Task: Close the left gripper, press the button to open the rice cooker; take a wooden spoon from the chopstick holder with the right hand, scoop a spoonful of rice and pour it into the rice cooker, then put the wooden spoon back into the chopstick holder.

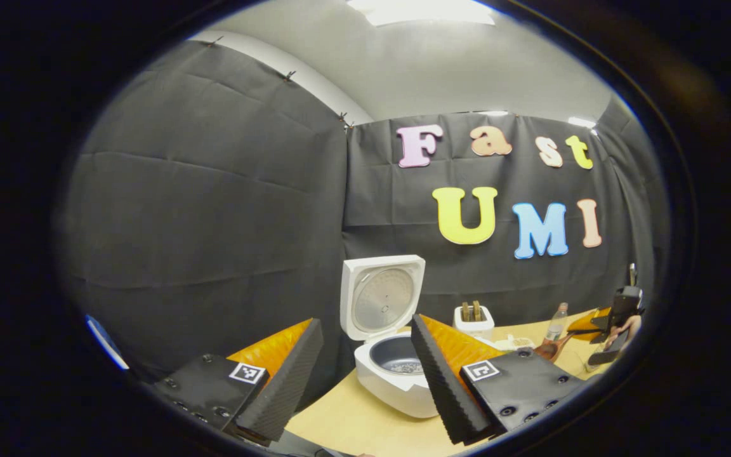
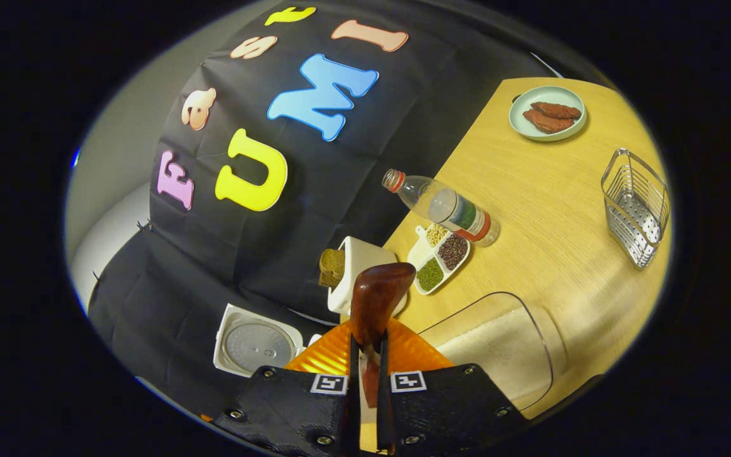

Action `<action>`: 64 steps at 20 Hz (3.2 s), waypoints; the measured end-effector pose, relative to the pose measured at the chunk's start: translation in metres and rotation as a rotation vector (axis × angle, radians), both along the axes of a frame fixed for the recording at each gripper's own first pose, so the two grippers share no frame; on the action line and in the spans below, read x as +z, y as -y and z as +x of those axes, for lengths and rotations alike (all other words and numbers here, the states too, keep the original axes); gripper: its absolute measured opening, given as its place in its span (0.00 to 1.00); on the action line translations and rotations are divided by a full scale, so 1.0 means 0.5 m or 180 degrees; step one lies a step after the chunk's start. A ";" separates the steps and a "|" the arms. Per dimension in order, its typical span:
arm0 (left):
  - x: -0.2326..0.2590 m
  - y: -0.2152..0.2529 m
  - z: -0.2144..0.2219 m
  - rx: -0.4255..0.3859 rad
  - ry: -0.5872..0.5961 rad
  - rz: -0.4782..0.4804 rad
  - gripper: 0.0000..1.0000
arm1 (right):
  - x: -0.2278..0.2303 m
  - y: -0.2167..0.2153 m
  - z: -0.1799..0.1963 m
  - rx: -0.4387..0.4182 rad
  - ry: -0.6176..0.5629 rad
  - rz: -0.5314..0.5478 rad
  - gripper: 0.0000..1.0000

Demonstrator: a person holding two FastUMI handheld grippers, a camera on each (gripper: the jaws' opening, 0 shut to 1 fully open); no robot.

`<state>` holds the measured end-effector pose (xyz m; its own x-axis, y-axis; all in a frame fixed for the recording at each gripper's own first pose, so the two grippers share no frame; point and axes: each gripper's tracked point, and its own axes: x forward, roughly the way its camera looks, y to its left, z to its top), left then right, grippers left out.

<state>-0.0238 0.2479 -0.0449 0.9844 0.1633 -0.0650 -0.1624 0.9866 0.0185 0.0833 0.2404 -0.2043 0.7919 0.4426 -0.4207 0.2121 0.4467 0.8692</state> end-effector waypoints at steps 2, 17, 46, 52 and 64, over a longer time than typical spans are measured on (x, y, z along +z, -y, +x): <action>-0.004 -0.005 -0.005 0.0010 -0.0004 -0.0019 0.99 | 0.022 -0.019 0.008 0.0005 -0.0007 0.0125 0.10; -0.036 -0.083 -0.068 0.0300 -0.0104 -0.0082 0.99 | 0.160 -0.317 0.080 0.0630 0.0492 0.0171 0.10; -0.131 -0.145 -0.113 0.0719 -0.0404 -0.0200 0.99 | 0.109 -0.660 0.088 0.2269 0.3118 -0.3044 0.10; -0.136 -0.153 -0.125 0.0759 -0.0379 -0.0259 0.99 | 0.097 -0.670 0.078 0.2387 0.3391 -0.3340 0.10; -0.090 -0.152 -0.133 0.0742 -0.0206 -0.0259 0.95 | 0.149 -0.573 0.132 0.1532 0.1565 -0.1170 0.10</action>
